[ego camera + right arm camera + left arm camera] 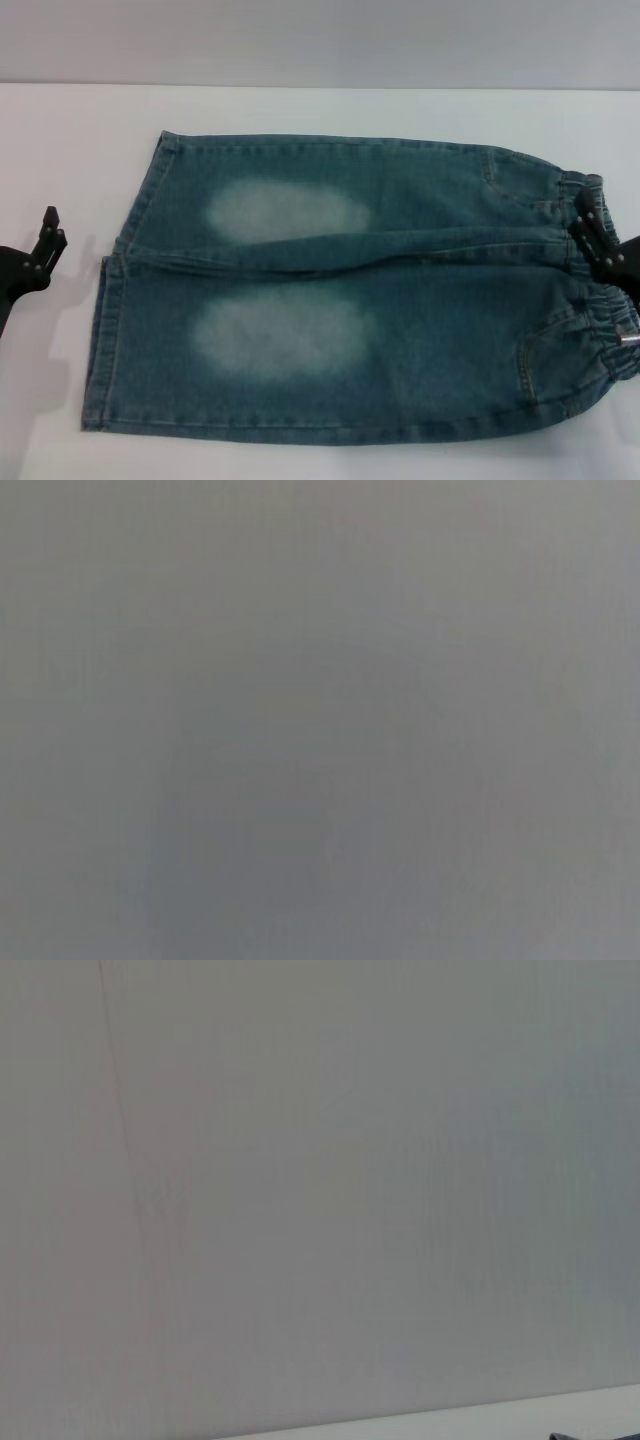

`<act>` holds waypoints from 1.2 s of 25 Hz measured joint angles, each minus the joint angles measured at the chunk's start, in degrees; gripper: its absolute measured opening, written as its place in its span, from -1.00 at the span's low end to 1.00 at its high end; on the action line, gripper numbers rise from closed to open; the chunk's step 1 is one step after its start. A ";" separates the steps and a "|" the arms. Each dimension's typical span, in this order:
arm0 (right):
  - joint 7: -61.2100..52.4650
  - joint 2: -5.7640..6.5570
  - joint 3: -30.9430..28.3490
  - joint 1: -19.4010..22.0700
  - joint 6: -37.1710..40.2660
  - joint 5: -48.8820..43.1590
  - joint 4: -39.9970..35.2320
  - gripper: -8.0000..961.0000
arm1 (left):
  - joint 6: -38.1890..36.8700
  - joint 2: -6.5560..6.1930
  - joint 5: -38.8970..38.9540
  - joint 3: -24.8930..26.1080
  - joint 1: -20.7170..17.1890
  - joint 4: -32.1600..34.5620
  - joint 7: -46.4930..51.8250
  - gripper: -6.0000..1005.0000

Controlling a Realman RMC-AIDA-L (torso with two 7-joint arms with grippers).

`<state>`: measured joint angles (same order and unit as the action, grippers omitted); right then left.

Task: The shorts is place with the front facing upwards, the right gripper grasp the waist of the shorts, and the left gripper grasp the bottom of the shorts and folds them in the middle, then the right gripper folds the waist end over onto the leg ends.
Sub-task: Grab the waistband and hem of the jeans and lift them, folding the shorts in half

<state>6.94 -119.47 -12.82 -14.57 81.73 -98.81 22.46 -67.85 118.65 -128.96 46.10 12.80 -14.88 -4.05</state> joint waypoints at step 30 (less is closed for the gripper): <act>29.10 11.84 -29.49 8.70 -44.38 -0.83 52.17 0.70 | 36.36 -11.78 -2.68 7.58 -6.28 -38.82 -6.69 0.59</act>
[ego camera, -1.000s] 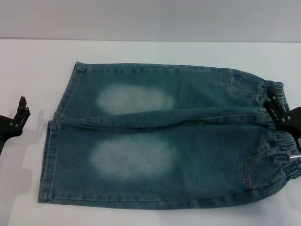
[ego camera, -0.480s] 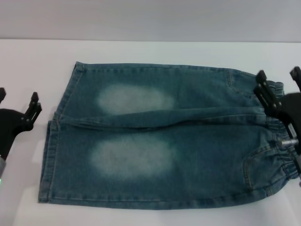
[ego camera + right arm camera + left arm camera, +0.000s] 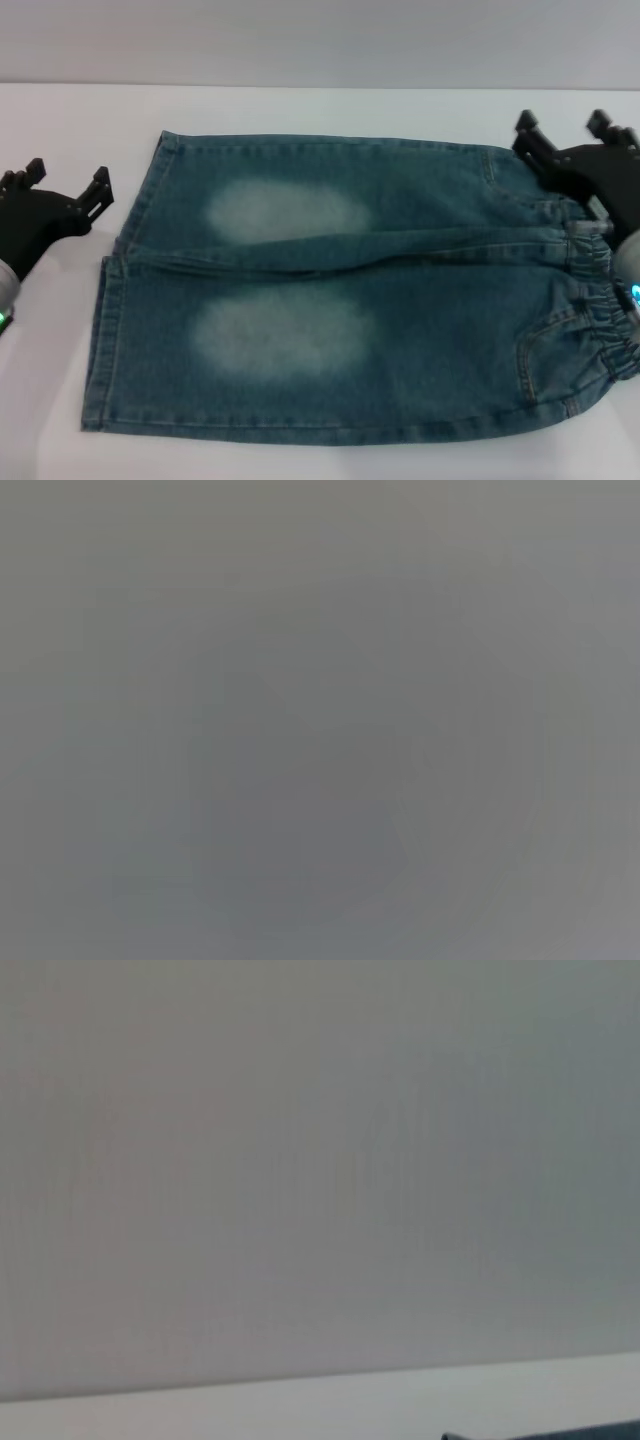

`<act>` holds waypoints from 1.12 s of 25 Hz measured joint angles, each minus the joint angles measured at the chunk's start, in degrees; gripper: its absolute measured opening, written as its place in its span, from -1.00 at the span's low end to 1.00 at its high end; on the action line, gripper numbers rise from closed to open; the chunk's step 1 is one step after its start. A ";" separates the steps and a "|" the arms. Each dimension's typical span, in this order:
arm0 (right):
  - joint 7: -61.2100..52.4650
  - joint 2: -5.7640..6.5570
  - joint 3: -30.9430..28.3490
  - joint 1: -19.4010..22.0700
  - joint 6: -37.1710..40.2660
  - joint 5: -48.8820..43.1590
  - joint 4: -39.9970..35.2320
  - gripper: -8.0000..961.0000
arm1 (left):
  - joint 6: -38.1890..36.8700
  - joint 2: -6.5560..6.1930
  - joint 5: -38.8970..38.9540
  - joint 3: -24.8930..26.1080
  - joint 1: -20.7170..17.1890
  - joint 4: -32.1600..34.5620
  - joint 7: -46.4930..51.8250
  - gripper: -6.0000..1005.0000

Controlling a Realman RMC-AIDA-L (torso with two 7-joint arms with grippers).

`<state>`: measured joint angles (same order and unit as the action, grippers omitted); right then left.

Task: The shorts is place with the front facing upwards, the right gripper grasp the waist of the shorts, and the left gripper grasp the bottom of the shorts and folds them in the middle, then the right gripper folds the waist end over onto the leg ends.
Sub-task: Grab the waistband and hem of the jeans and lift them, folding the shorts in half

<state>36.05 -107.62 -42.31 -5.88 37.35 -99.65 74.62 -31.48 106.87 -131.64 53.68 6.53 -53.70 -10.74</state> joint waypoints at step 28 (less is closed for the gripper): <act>-7.05 -11.09 -68.66 2.33 -104.87 -1.55 8.21 0.70 | 77.27 10.85 -7.83 34.39 -13.60 -50.79 -20.18 0.59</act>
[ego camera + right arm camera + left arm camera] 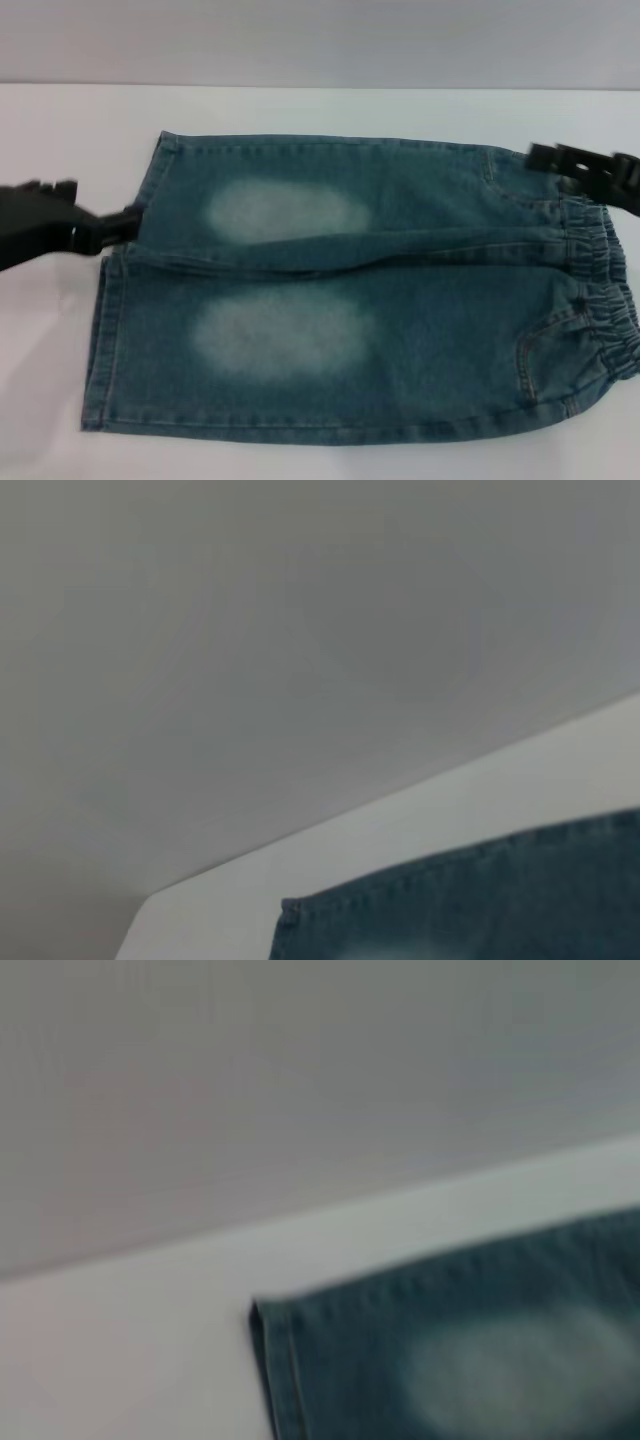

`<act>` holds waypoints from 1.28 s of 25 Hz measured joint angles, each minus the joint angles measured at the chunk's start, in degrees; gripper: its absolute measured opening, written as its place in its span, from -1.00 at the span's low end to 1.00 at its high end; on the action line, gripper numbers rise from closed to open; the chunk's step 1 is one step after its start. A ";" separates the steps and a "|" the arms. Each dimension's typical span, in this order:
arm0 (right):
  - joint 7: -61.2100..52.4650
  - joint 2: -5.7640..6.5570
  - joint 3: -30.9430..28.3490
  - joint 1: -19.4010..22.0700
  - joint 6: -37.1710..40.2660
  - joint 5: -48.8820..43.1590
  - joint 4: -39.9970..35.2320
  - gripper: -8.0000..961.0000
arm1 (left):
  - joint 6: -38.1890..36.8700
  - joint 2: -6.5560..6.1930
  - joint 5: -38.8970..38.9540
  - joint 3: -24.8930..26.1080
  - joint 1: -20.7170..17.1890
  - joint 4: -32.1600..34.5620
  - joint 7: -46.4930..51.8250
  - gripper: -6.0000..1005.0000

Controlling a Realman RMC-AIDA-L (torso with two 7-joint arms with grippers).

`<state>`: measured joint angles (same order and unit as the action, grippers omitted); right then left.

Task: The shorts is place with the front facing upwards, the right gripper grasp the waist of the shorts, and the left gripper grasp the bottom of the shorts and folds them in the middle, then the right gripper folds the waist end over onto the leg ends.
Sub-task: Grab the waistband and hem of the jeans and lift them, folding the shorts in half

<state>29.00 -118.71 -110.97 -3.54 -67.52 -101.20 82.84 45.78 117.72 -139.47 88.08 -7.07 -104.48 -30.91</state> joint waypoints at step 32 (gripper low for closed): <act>0.18 -0.29 -7.87 7.12 -9.19 -8.58 0.30 0.70 | 32.81 0.23 -4.95 2.34 0.32 -0.22 11.11 0.56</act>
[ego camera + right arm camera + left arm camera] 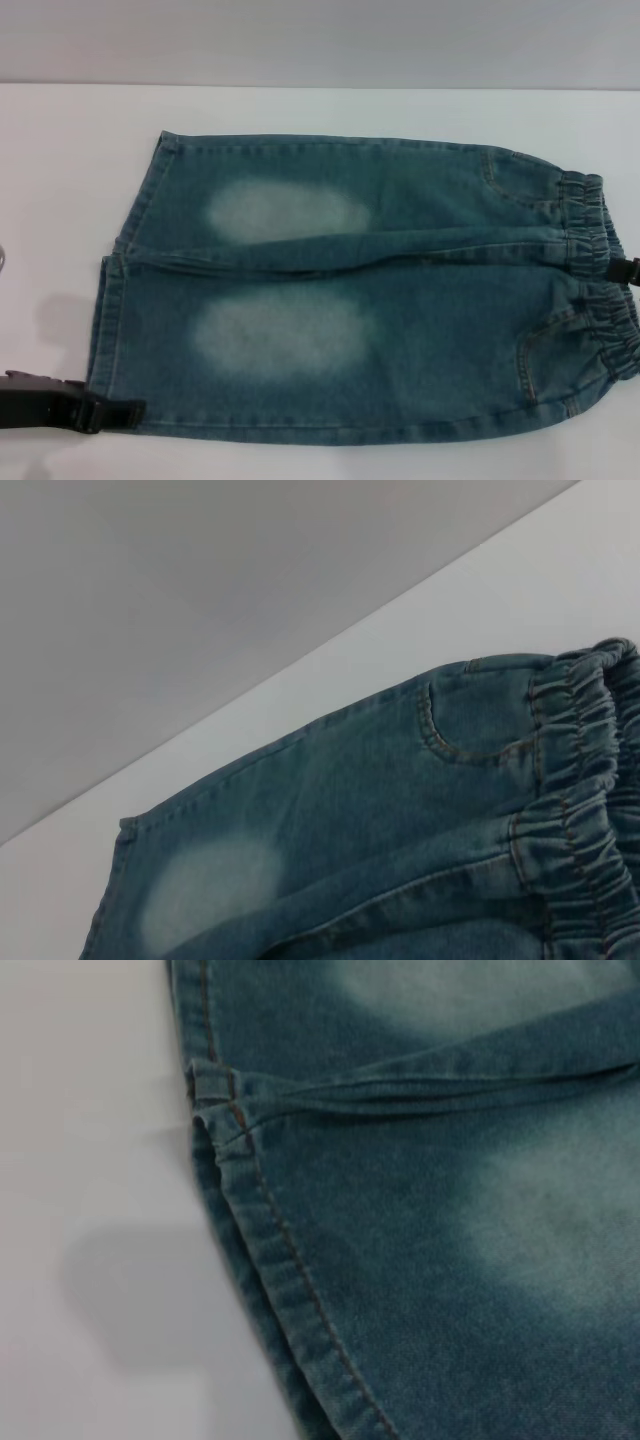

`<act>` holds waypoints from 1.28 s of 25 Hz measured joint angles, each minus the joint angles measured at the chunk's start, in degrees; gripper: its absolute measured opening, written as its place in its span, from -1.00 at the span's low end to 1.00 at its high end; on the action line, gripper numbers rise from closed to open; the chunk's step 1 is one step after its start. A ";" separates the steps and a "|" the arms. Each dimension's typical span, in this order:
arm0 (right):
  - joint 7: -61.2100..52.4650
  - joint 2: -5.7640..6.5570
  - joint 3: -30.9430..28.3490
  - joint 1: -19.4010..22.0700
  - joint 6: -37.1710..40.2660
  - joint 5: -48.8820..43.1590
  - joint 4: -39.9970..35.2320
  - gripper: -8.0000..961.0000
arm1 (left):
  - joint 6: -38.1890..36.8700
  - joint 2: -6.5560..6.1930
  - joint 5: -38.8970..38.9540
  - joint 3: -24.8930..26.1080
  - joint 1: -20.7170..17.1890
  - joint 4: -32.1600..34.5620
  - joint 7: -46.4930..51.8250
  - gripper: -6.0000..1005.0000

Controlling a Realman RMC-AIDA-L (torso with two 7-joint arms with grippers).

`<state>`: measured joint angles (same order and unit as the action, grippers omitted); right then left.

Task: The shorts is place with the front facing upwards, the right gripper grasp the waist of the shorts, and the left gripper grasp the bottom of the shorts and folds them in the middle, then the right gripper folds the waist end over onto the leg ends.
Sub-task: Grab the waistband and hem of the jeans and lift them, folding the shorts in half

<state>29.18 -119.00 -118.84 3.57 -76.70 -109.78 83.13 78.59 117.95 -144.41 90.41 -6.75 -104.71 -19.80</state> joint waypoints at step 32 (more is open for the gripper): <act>0.62 0.01 0.59 -1.49 -0.47 0.52 -1.00 0.68 | 2.10 0.01 -4.27 -1.89 5.85 3.84 0.96 0.29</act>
<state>29.79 -118.99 -118.25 2.09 -77.17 -109.25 82.14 80.70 117.95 -148.68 88.52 -0.91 -100.87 -18.84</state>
